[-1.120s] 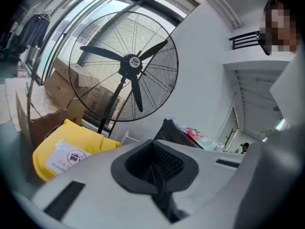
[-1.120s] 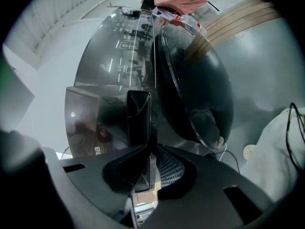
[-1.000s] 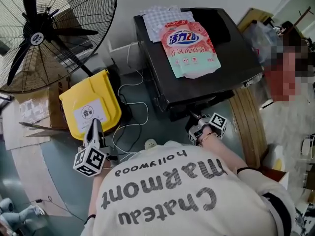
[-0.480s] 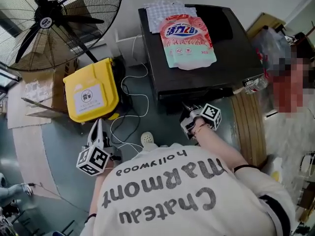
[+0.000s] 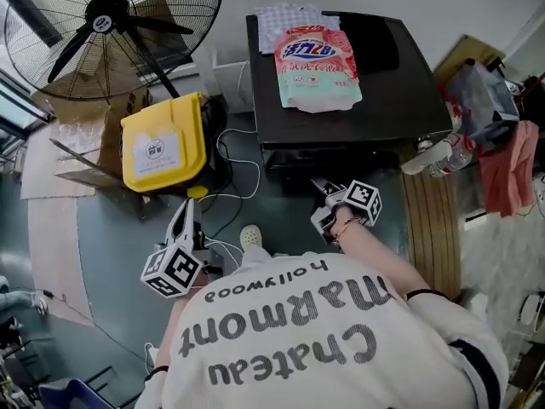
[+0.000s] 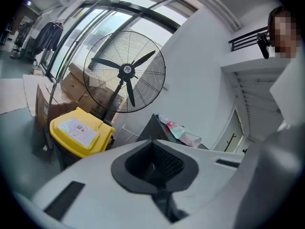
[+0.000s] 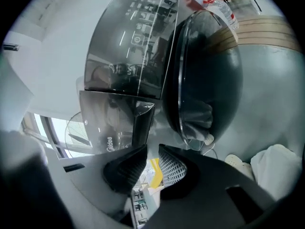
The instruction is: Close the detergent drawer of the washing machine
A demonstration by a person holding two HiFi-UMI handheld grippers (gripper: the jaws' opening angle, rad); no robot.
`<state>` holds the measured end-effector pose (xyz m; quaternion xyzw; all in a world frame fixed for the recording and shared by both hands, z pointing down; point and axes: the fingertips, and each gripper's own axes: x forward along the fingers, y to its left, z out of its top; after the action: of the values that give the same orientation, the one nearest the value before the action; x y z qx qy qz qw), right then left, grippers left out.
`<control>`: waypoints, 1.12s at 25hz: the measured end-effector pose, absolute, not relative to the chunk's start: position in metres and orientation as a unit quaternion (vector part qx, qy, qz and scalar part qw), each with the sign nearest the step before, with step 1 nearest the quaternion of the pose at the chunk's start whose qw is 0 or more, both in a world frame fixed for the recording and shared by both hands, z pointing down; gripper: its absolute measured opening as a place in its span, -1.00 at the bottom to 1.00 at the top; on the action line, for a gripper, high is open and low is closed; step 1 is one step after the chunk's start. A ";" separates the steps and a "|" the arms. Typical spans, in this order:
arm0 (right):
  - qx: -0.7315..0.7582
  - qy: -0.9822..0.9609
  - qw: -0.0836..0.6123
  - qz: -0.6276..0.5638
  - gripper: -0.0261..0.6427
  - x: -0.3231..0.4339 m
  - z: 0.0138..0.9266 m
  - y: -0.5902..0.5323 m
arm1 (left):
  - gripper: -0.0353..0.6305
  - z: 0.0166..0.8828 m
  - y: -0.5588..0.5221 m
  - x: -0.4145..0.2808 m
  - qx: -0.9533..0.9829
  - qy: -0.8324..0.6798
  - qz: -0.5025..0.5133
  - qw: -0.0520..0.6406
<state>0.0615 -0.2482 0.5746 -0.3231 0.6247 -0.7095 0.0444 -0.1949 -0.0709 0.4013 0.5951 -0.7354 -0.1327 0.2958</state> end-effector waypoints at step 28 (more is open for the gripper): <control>-0.310 0.893 -0.090 -0.313 -0.76 0.175 0.404 -0.194 | -0.87 0.375 -0.031 -0.036 0.616 -0.725 -0.153 0.265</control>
<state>0.1754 -0.1943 0.4043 -0.3100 0.8933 -0.3129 -0.0902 -0.0357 -0.0306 0.3752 0.6165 -0.7253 -0.1533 0.2652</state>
